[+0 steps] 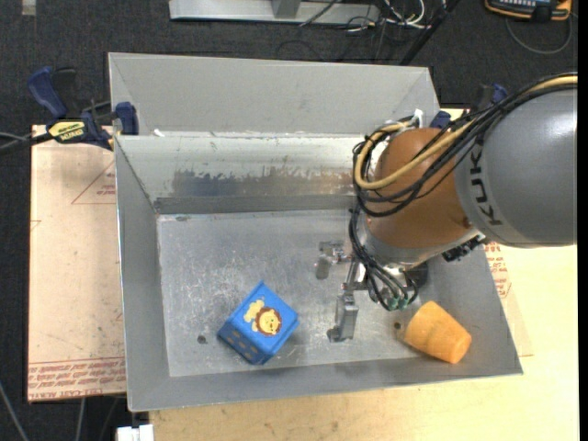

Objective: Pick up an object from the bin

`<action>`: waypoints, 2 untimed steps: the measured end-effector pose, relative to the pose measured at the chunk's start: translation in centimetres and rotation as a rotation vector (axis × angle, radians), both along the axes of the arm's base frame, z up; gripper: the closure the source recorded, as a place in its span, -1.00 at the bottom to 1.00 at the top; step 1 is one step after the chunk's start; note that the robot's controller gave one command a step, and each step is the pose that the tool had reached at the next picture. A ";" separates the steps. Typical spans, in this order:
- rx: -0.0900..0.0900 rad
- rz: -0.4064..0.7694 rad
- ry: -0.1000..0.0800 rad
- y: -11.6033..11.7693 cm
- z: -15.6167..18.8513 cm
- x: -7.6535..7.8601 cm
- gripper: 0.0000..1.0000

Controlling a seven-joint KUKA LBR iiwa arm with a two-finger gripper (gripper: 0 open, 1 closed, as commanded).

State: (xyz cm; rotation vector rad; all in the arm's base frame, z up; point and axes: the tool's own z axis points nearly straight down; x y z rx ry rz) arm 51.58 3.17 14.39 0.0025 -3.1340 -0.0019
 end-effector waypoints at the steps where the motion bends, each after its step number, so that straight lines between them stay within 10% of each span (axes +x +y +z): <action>1: 0.000 -0.001 -0.007 0.0 0.4 0.2 -1.00; 2: -0.001 0.038 -0.013 2.4 -2.7 -0.6 -1.00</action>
Offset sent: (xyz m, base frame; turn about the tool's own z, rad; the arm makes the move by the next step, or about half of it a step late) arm -0.0194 0.0545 -0.0647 -0.0840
